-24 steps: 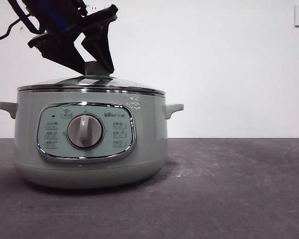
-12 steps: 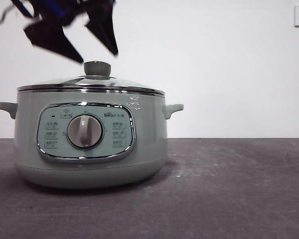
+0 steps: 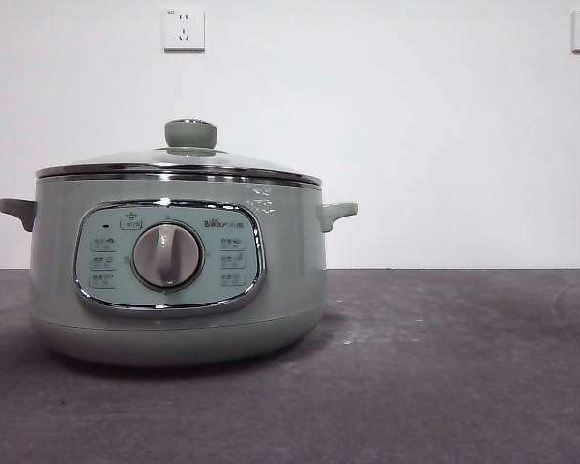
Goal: Pick up the potato,open the lid,put the potato in the pot,close the lid
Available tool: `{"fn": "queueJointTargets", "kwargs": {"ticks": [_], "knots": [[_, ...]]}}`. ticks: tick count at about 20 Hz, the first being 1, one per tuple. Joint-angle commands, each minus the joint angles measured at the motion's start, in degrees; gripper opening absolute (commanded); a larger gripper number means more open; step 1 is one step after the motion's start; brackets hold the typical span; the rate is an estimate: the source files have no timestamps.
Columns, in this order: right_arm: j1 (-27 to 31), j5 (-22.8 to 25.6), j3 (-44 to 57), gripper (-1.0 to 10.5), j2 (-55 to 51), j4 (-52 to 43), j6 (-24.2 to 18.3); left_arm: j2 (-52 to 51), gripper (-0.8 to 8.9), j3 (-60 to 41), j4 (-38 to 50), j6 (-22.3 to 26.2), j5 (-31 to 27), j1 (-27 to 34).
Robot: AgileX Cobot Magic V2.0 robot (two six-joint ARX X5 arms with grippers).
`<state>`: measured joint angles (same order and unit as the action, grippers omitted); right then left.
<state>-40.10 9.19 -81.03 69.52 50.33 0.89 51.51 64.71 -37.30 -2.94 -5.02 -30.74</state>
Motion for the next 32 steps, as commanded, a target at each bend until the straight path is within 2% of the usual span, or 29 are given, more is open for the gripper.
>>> {"fn": "queueJointTargets", "kwargs": {"ticks": [1,6,9,21,22,23,26,28,32], "knots": [[0.0,0.2,9.9,-0.1,-4.4,-7.8,0.8,-1.3,-0.08,-1.5,0.0,1.5,-0.9,-0.2],[0.0,2.0,28.9,-0.1,-15.6,-23.5,2.5,-8.7,-0.08,-12.2,4.8,1.5,-1.0,-0.2],[0.0,3.4,34.5,-0.1,-20.9,-25.8,2.9,-14.3,-0.08,-18.8,8.2,1.5,-1.0,-0.2],[0.0,3.1,34.6,0.0,-22.0,-24.5,3.1,-12.3,-0.03,-19.8,8.5,0.4,-0.9,-0.1],[0.0,3.1,34.6,0.0,-22.0,-24.5,3.1,-12.3,-0.03,-19.8,8.1,0.9,-0.7,-0.2],[0.0,3.1,34.6,0.0,-22.0,-24.5,3.1,-12.9,-0.03,-19.8,7.8,4.1,-1.4,0.2],[0.0,3.1,34.6,0.0,-22.0,-24.5,3.1,-16.4,-0.03,-20.4,8.0,4.9,-1.4,3.9],[0.0,3.1,34.6,0.0,-22.0,-24.5,3.1,-20.0,-0.03,-23.4,10.7,4.3,2.6,7.8],[0.0,3.1,34.6,0.0,-22.0,-24.5,3.1,-29.4,-0.03,-36.1,19.9,4.2,4.1,15.8]]}}
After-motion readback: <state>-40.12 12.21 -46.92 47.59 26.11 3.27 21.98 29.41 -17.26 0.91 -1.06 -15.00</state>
